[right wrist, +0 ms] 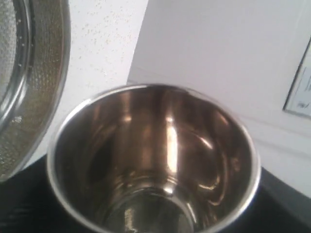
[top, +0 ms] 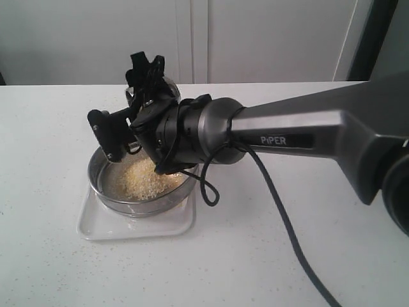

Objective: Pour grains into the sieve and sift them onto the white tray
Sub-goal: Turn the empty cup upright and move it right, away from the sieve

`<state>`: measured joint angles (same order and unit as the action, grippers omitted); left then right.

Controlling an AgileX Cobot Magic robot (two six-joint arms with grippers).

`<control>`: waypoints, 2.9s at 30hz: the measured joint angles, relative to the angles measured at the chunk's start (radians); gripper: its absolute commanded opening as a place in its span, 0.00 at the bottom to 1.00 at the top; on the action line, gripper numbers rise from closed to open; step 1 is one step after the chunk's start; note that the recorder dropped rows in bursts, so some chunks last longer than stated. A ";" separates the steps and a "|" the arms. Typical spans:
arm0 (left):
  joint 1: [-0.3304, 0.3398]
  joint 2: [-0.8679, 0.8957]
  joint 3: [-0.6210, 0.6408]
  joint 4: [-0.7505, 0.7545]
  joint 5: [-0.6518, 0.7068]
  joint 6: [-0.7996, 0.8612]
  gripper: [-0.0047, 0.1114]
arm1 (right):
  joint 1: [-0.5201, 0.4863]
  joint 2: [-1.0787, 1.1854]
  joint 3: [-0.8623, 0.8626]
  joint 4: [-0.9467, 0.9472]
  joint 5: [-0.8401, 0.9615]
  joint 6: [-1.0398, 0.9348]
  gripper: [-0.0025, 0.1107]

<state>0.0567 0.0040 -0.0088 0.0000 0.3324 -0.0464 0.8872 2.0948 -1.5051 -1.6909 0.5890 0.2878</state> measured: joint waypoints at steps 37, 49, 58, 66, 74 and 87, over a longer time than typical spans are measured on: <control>0.000 0.000 0.000 0.000 0.000 0.000 0.04 | -0.067 -0.327 0.267 0.940 -0.370 0.423 0.02; 0.000 0.000 0.000 0.000 0.000 0.000 0.04 | -0.250 -0.449 0.513 0.942 -0.625 0.471 0.02; 0.000 0.000 0.000 0.000 0.000 0.000 0.04 | -0.383 -0.485 0.679 0.944 -0.810 0.471 0.02; 0.000 0.000 0.000 0.000 0.000 0.000 0.04 | -0.503 -0.485 0.774 0.953 -0.969 0.461 0.02; 0.000 0.000 0.000 0.000 0.000 0.000 0.04 | -0.647 -0.487 0.880 1.032 -1.185 0.367 0.02; 0.000 0.000 0.000 0.000 0.000 0.000 0.04 | -0.730 -0.487 1.020 1.107 -1.462 0.042 0.02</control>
<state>0.0567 0.0040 -0.0088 0.0000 0.3324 -0.0464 0.1573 1.6080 -0.4852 -0.5837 -0.8726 0.3298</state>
